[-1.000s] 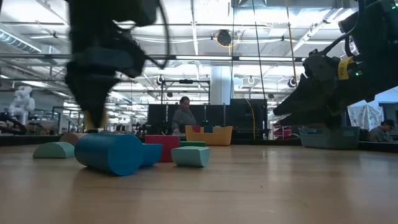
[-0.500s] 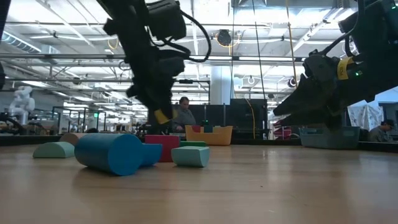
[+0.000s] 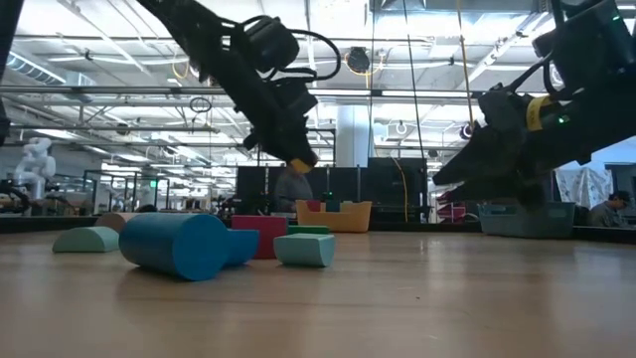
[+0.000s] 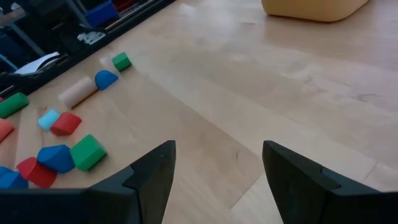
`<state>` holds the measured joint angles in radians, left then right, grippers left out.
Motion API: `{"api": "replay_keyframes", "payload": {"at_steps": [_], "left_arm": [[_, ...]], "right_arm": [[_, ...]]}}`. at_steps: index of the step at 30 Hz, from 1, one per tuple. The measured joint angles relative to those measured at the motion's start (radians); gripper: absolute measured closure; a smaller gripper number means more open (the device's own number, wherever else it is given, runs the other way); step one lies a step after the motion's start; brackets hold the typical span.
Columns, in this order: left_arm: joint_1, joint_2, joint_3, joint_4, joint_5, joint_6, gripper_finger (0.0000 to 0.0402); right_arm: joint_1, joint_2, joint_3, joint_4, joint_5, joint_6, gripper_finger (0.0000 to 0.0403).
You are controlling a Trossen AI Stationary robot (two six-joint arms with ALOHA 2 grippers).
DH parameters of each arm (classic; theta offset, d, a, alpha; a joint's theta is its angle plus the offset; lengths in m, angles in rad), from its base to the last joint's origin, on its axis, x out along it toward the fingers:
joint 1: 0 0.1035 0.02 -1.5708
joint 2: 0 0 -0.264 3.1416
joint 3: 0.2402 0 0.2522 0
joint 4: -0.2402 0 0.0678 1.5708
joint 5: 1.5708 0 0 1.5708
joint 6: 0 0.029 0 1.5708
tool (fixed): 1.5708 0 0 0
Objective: Sort blocks by size
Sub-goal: Put the yellow square block into the yellow bin
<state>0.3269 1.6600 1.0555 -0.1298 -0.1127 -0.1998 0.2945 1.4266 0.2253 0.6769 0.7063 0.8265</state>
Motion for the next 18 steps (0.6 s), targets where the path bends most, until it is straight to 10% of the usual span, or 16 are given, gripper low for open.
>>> {"api": "replay_keyframes", "payload": {"at_steps": [18], "left_arm": [[0.266,0.258,0.230,0.126,0.086,0.189,0.0260]], "right_arm": [[-0.095,0.000,0.000,-0.001,-0.060,-0.003,0.0174]]}}
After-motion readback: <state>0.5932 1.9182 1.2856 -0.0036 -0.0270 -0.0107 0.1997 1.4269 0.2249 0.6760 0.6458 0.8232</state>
